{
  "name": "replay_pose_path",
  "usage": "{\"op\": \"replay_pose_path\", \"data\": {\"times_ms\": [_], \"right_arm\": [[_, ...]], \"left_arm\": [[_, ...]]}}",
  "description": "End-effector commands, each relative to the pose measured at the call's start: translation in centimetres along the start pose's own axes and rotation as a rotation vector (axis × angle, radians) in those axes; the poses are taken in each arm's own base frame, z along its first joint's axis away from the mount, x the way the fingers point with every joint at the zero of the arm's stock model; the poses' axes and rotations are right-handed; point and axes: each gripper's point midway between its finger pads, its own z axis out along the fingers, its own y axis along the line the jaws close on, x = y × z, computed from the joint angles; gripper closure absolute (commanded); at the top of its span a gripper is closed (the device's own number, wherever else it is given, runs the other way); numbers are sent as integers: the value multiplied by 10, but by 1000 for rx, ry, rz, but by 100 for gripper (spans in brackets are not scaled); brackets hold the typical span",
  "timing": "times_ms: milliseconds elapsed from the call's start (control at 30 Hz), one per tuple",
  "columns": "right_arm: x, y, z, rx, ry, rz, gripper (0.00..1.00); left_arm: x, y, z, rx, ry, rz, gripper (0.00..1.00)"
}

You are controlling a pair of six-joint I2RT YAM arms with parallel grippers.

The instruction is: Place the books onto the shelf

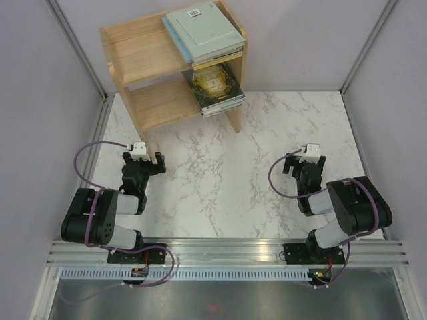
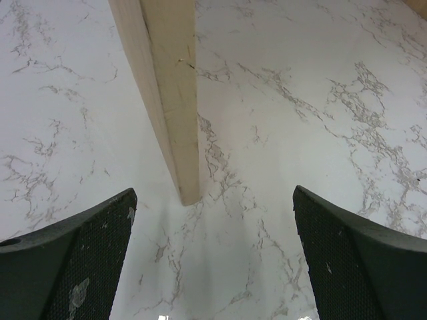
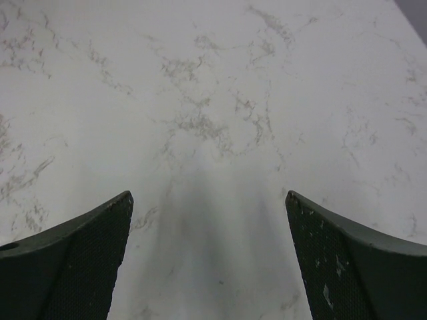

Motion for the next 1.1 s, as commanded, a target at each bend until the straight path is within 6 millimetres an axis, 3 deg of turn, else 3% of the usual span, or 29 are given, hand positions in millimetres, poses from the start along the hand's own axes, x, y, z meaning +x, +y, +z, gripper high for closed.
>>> {"op": "replay_pose_path", "data": {"times_ms": [0,67,1067], "right_arm": [[-56,-8,15,16,-189,101,2],[-49,-8,16,15,-149,88,2],[-50,-8,16,14,-158,88,2]], "left_arm": [[-27,4,6,-9,-95,52,0],[-27,4,6,-8,-95,52,0],[-27,4,6,-8,-95,54,0]]}}
